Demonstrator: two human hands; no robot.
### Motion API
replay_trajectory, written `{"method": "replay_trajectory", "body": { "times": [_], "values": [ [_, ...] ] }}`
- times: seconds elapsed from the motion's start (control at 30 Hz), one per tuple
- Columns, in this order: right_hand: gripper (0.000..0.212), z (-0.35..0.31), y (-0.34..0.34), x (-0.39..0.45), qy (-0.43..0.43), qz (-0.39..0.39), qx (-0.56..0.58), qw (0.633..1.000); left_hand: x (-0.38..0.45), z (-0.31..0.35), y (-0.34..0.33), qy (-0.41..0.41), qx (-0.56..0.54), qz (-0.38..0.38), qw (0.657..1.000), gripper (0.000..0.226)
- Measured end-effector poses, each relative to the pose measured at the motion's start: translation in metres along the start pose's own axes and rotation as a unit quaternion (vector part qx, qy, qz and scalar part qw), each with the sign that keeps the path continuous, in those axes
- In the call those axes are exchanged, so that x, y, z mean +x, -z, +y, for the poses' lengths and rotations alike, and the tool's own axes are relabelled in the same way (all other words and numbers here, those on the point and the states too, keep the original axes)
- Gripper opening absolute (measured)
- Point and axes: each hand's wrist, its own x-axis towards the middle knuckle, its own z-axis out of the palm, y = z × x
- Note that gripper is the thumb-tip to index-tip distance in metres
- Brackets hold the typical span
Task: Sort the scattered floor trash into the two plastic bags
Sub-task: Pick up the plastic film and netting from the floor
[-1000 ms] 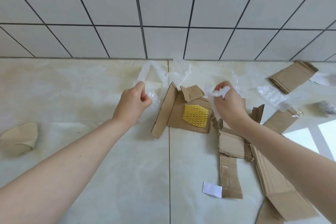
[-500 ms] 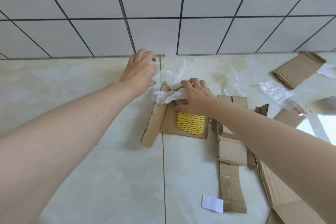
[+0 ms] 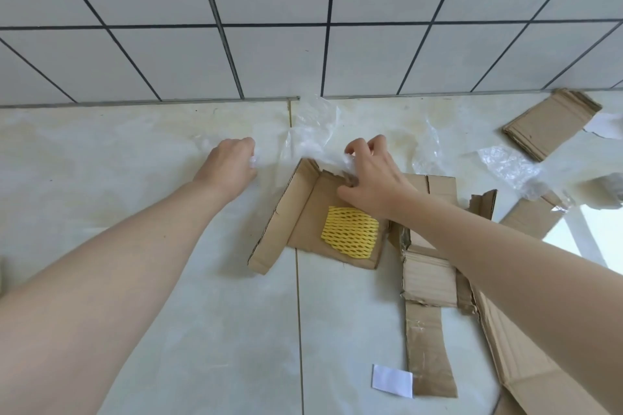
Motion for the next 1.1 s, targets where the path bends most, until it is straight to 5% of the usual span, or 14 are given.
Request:
{"method": "replay_trajectory", "body": {
  "times": [0.27,0.4,0.57,0.67,0.83,1.0,1.1],
  "values": [
    [0.023,-0.005,0.033,-0.017,-0.079,0.023,0.08,0.993,-0.012,0.013,0.008,0.089,-0.203,0.109,0.969,0.028],
    [0.023,-0.011,0.028,-0.037,-0.108,0.01,0.173,0.979,-0.013,0.037,0.017,0.048,-0.232,0.136,0.962,0.03],
    [0.019,-0.017,0.003,-0.063,-0.096,-0.02,0.117,0.988,-0.013,0.067,0.008,-0.002,-0.116,0.071,0.991,0.03],
    [0.043,-0.017,-0.01,-0.07,-0.079,-0.037,0.075,0.993,-0.008,0.067,-0.005,0.001,-0.038,0.014,0.999,0.034],
    [0.065,-0.018,-0.027,-0.08,-0.05,-0.043,-0.018,0.998,-0.005,0.064,-0.004,0.067,-0.153,-0.031,0.985,0.039],
    [0.055,-0.029,-0.032,-0.081,-0.067,-0.063,-0.018,0.996,0.0,0.065,-0.003,0.177,-0.314,-0.063,0.93,0.043],
    [0.052,-0.034,-0.033,-0.082,-0.061,-0.077,-0.019,0.995,-0.001,0.065,-0.007,0.192,-0.363,-0.054,0.91,0.01]
  ]
}}
